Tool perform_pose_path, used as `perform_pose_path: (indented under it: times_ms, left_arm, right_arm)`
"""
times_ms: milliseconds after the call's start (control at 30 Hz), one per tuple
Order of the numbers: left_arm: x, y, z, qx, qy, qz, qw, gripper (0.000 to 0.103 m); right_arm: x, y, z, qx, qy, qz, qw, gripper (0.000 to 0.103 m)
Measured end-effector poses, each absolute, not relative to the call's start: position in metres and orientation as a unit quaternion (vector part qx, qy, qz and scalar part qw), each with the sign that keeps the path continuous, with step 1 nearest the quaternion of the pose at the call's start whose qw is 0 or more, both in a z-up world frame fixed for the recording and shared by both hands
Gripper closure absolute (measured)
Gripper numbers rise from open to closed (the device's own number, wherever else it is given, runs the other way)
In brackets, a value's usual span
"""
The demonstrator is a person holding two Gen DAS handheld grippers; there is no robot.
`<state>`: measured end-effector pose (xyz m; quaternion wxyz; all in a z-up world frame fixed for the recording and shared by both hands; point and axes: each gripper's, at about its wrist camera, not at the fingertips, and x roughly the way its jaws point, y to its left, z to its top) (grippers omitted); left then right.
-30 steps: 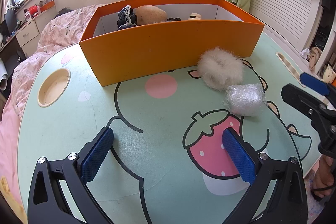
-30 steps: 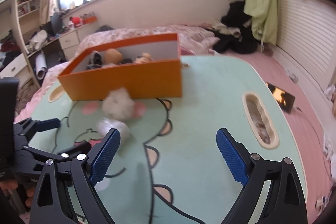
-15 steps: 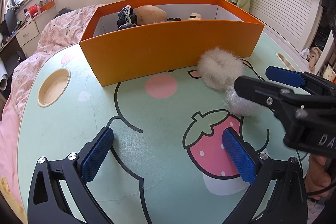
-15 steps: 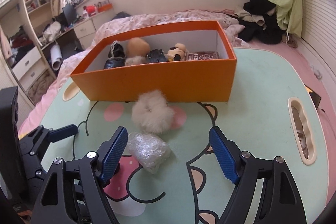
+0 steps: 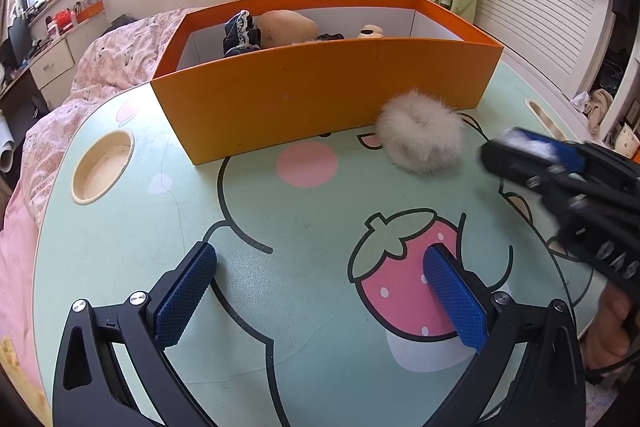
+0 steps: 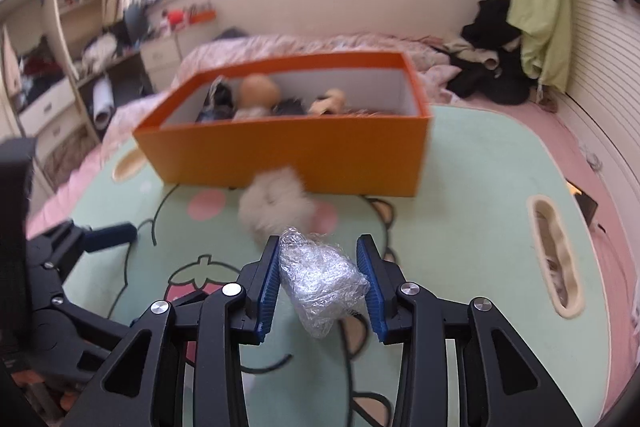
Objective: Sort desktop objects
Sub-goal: 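Grasp the plastic-wrapped bundle with the right gripper, then grasp the white fur ball with the left gripper while the right gripper lifts the bundle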
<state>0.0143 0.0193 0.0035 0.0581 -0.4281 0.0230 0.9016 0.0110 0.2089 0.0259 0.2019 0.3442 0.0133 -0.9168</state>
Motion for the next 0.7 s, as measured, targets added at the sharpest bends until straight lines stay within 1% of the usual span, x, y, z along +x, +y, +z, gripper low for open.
perform_pose_path:
  times_ms: [267,400,567,600,700]
  left_arm:
    - [0.005,0.031,0.011,-0.435,0.037,0.897,0.070,0.000]
    - [-0.013,0.049,0.028,-0.426,0.014,0.899,0.098,0.000]
    - [-0.042,0.065,0.029,-0.437,-0.009,0.896,0.081,0.000]
    - [-0.046,0.068,0.029,-0.437,-0.014,0.896,0.078,0.001]
    - [-0.052,0.079,0.028,-0.432,-0.004,0.900,0.064,0.011]
  right_arm:
    - [0.026,0.266,0.025,0.332,-0.077,-0.930,0.136,0.067]
    - [0.028,0.281,0.025,0.330,-0.097,-0.932,0.116,0.067]
    - [0.029,0.286,0.024,0.330,-0.109,-0.931,0.109,0.067]
    - [0.028,0.285,0.023,0.331,-0.110,-0.931,0.109,0.067]
    - [0.029,0.284,0.023,0.332,-0.110,-0.930,0.111,0.067]
